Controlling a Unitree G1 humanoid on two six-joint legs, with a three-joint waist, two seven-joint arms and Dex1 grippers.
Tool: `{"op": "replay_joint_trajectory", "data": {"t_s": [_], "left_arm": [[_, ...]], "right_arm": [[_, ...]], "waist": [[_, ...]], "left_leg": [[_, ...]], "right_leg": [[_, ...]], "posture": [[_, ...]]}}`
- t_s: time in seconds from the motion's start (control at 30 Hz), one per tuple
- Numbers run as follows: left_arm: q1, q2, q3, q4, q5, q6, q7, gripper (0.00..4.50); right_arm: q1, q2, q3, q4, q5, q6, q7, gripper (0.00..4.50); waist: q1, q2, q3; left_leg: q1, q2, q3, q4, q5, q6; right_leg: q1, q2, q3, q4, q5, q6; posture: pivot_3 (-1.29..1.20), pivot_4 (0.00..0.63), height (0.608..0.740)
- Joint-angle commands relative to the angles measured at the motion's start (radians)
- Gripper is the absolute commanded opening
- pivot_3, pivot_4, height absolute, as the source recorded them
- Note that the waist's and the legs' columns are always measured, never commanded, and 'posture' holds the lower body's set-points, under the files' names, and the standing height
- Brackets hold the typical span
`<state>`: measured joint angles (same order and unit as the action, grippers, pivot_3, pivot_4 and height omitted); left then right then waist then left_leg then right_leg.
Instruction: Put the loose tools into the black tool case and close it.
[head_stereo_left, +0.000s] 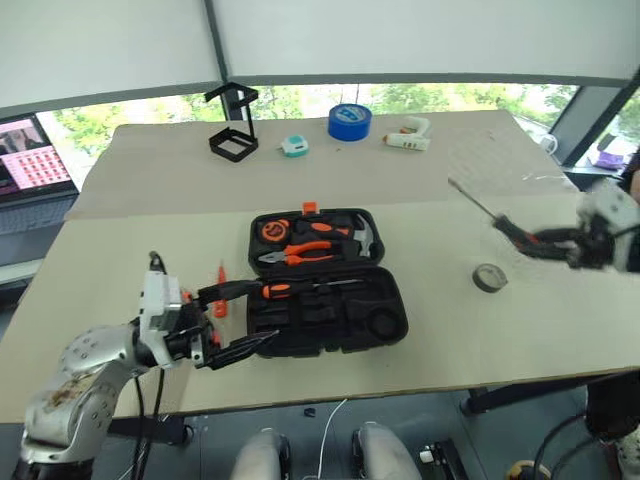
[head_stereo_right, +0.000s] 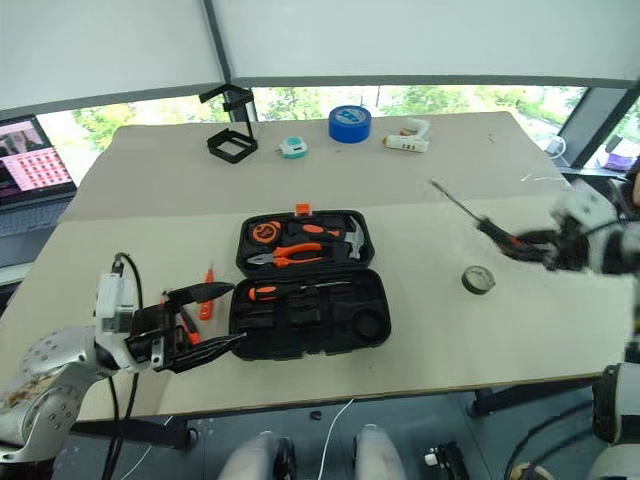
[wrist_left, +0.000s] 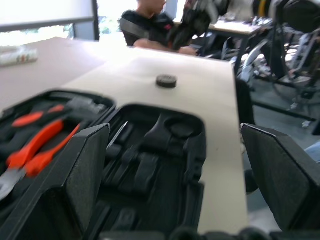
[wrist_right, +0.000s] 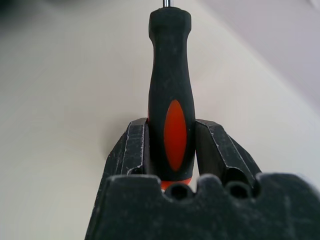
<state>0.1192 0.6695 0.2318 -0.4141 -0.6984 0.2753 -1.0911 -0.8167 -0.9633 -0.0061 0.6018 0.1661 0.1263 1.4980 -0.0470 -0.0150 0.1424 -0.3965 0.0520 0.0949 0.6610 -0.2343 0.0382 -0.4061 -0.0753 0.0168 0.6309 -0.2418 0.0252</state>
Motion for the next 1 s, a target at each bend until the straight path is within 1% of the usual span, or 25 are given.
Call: {"op": "replay_joint_trajectory", "data": {"t_s": [0.03,0.1,0.17,0.2,0.27,0.33,0.47,0.57,0.63,0.73,0.87,1.0], "left_arm": [[0.042,-0.008,0.044,0.015,0.031,-0.049,0.012,4.50],[0.045,-0.015,0.049,0.023,0.042,-0.061,0.027,4.50],[0.046,-0.015,0.052,0.025,0.043,-0.064,0.033,4.50],[0.046,-0.015,0.050,0.024,0.042,-0.064,0.034,4.50],[0.066,0.007,0.047,0.005,0.035,-0.055,0.012,4.50],[0.073,0.015,0.045,-0.005,0.034,-0.055,0.006,4.50],[0.075,0.009,0.041,-0.015,0.036,-0.067,0.020,4.50],[0.083,0.002,0.034,-0.024,0.043,-0.073,0.028,4.50],[0.087,-0.001,0.024,-0.028,0.055,-0.085,0.024,4.50],[0.084,-0.005,0.017,-0.033,0.066,-0.094,0.023,4.50],[0.066,-0.011,-0.002,-0.036,0.077,-0.101,0.026,4.50],[0.050,-0.015,-0.017,-0.036,0.081,-0.105,0.033,4.50]], "right_arm": [[0.020,0.028,0.106,-0.314,0.030,0.206,0.047,0.98],[-0.001,0.068,0.173,-0.405,-0.001,0.294,0.005,0.98],[-0.018,0.112,0.218,-0.458,-0.009,0.324,-0.012,0.98],[-0.022,0.123,0.230,-0.471,-0.012,0.330,-0.017,0.98],[-0.043,0.144,0.307,-0.470,-0.084,0.290,-0.025,0.98],[-0.049,0.151,0.367,-0.469,-0.139,0.265,-0.028,0.98],[-0.024,0.164,0.405,-0.524,-0.152,0.274,-0.022,0.98],[-0.021,0.206,0.421,-0.526,-0.166,0.302,-0.065,0.98],[-0.018,0.214,0.440,-0.518,-0.191,0.297,-0.076,0.98],[-0.025,0.210,0.461,-0.494,-0.229,0.278,-0.085,0.98],[-0.051,0.198,0.502,-0.441,-0.298,0.188,-0.078,0.98],[-0.063,0.214,0.514,-0.407,-0.330,0.168,-0.075,0.98]], "waist": [[0.010,0.000,0.000],[0.028,0.000,0.000],[0.043,0.000,0.000],[0.049,0.000,0.000],[0.058,0.000,0.000],[0.059,0.000,0.000],[0.058,0.000,0.000],[0.053,0.000,0.000],[0.048,0.000,0.000],[0.046,0.000,0.000],[0.049,0.000,0.000],[0.048,-0.001,0.001]], "left_leg": [[0.000,0.000,-0.001,0.000,0.000,0.000],[-0.002,0.000,-0.001,0.000,0.000,-0.001],[-0.007,-0.002,-0.001,0.000,0.002,-0.003],[-0.010,-0.002,0.000,0.002,0.002,-0.003],[-0.018,-0.003,0.000,0.006,0.002,-0.003],[-0.020,-0.003,0.001,0.009,0.001,-0.002],[-0.020,-0.003,0.002,0.009,0.001,-0.001],[-0.020,-0.002,0.002,0.009,0.001,-0.001],[-0.019,-0.002,0.002,0.009,0.001,-0.002],[-0.019,-0.002,0.002,0.009,0.001,-0.002],[-0.019,-0.003,0.002,0.009,0.001,-0.002],[-0.019,-0.003,0.003,0.009,0.001,-0.002]], "right_leg": [[0.000,0.000,-0.002,0.000,0.000,0.000],[-0.002,-0.002,-0.004,0.000,-0.001,-0.001],[-0.006,-0.004,-0.003,0.001,0.000,-0.001],[-0.009,-0.004,-0.003,0.001,0.001,-0.001],[-0.016,-0.004,-0.003,0.001,0.003,0.000],[-0.017,-0.004,-0.003,0.001,0.003,0.000],[-0.017,-0.004,-0.003,0.000,0.003,0.000],[-0.017,-0.002,-0.003,0.001,0.003,0.000],[-0.017,-0.001,-0.003,0.002,0.003,0.000],[-0.017,-0.001,-0.003,0.002,0.003,0.000],[-0.016,-0.002,-0.003,0.001,0.003,0.000],[-0.017,-0.001,-0.003,0.001,0.003,0.000]], "posture": [[0.00,0.150,0.740],[0.00,0.150,0.740],[0.00,0.150,0.740],[0.00,0.150,0.740],[0.00,0.150,0.740],[0.00,0.150,0.740],[0.00,0.150,0.740],[0.00,0.150,0.740],[0.00,0.150,0.740],[0.00,0.150,0.740],[0.00,0.150,0.740],[0.00,0.150,0.740]]}}
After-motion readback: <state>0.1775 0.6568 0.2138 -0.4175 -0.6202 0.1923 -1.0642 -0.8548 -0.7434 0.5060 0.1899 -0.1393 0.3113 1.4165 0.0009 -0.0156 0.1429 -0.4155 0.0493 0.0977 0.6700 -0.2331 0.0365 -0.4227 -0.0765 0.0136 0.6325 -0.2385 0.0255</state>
